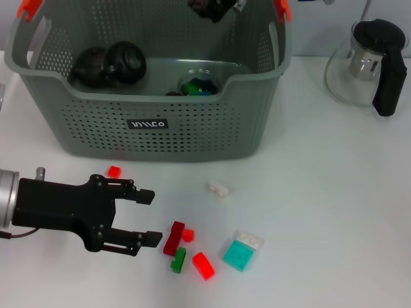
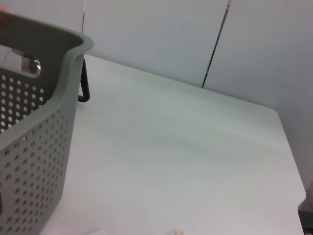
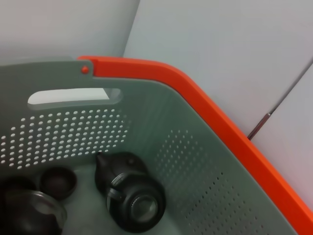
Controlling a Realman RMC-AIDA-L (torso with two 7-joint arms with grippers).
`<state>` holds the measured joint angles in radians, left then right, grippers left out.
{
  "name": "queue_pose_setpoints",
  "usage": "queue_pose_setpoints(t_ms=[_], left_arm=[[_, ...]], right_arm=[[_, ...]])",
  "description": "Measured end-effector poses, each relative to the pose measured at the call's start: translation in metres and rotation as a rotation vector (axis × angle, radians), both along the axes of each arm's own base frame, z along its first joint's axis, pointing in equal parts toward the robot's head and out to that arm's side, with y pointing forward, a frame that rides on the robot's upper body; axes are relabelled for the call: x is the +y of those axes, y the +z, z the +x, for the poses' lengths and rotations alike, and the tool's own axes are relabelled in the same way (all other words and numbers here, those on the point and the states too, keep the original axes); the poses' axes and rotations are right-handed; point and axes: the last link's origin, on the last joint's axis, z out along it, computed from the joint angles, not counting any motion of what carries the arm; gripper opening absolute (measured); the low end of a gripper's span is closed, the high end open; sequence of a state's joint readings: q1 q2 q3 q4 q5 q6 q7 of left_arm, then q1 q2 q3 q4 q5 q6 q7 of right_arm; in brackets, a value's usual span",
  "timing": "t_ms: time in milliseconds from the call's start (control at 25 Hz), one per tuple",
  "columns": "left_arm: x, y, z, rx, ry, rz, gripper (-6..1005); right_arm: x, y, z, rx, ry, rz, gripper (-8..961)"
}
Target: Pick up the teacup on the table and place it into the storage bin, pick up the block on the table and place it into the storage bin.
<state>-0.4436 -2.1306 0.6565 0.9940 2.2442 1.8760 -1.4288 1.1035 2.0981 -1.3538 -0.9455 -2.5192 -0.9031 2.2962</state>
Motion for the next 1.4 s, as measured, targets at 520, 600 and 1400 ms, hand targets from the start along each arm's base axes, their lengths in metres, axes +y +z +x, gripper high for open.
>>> queue_pose_setpoints(t_ms=[520,600,1400], left_arm=[[-0.002,0.000,-0.002,0.004,0.006,0.000,785],[-0.002,0.000,-0.003,0.007,0.006,-0.002,785],[-0.001,0.003,-0.004,0.008,-0.003,0.010,786]], right_arm=[[-0.042,0.030,0.001,0.118,0.032,-0.099,619],[-0.063,0.036,0.009,0.127,0.039,-0.167,664],[-0.151,0.029,0.087,-0.138,-0.252,-0.563,924]])
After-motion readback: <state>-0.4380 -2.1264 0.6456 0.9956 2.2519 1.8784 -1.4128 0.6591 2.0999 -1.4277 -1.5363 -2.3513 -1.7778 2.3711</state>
